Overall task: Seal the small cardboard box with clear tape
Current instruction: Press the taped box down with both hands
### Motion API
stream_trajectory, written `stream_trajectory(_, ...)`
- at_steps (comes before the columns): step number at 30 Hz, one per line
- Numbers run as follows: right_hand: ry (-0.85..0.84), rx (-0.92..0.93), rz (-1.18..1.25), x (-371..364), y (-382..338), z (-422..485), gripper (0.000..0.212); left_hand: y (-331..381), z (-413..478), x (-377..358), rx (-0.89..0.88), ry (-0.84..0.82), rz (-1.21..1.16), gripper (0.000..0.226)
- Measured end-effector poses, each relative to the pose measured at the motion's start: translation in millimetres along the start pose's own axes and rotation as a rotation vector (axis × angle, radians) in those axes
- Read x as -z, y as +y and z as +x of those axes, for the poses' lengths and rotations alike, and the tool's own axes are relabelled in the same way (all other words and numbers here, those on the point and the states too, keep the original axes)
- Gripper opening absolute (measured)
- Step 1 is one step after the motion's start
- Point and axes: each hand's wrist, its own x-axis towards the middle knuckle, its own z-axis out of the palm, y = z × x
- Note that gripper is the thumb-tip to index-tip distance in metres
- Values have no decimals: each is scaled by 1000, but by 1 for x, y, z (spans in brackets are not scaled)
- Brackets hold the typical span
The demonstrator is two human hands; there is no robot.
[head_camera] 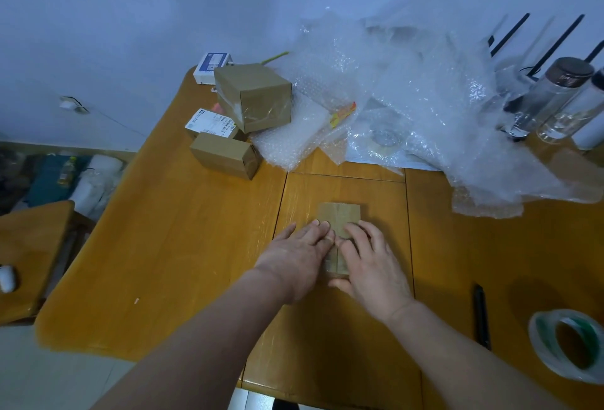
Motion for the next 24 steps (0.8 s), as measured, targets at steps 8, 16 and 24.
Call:
stream_trajectory(8, -50, 134, 12, 6, 27, -1, 72, 1, 0, -1, 5, 12, 14, 83)
stream_trajectory(16, 30, -46, 22, 13, -5, -1, 73, 1, 1, -2, 9, 25, -15, 84)
stream_trajectory(24, 7, -35, 31, 3, -6, -1, 69, 3, -1, 2, 15, 4, -12, 82)
